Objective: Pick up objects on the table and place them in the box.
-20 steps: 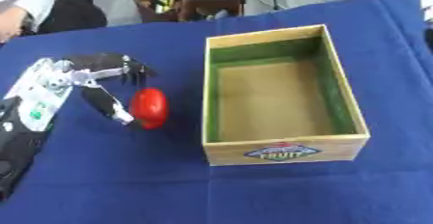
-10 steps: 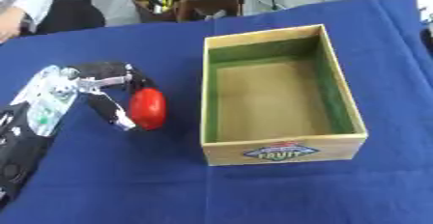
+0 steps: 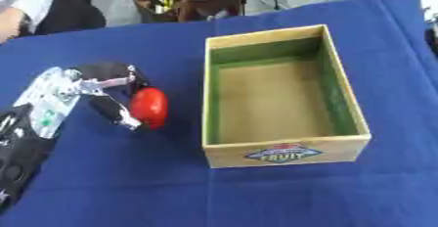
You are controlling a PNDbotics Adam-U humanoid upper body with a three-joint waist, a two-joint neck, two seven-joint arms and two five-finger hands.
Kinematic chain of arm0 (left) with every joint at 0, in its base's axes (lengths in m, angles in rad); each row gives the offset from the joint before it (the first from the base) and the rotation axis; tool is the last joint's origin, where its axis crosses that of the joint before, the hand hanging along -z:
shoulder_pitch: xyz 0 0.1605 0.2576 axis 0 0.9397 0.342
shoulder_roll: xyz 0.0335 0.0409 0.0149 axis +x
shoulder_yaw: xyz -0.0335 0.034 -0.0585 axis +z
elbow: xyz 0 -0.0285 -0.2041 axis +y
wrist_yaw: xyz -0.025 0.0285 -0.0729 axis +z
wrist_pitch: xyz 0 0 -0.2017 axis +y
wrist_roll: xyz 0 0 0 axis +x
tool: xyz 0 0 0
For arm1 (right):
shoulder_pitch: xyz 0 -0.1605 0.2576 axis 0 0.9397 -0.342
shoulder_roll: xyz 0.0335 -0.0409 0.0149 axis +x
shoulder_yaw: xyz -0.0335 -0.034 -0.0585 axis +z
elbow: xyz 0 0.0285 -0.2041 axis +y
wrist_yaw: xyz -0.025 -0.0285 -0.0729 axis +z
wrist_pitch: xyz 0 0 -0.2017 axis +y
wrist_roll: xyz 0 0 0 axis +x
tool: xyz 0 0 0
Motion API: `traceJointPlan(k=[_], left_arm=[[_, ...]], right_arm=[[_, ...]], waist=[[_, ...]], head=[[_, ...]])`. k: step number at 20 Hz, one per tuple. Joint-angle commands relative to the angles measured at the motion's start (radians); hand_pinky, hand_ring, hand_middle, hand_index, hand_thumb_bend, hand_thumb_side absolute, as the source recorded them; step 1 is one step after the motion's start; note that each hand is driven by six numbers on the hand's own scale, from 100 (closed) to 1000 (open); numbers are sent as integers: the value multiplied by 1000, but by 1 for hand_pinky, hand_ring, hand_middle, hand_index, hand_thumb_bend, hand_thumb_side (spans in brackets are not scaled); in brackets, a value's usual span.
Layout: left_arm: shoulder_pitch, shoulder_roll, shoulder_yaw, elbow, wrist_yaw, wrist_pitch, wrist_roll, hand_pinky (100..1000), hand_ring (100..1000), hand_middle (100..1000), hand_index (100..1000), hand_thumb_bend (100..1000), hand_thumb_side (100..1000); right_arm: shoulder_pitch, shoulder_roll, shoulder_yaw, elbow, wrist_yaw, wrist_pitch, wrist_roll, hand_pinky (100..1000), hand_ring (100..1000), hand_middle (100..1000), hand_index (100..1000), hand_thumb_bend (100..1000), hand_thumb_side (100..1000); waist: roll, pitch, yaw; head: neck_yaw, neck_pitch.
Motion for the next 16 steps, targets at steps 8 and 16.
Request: traceJointPlan(k=[8, 16], left_arm=[[-6, 12, -9, -14, 50, 32, 46, 442, 473, 377, 598, 604, 818], [3, 20, -11, -36, 54, 47, 86, 412, 443, 342, 540, 476, 806]], right_arm=[[-14, -7, -9, -20, 7, 2, -14, 906, 919, 562, 706, 100, 673], [-16, -7, -9, -20, 7, 2, -15, 904, 918, 562, 706, 100, 676]], waist=[[-12, -16, 2], [-14, -19, 5]], head=[[-2, -11], [-5, -14]])
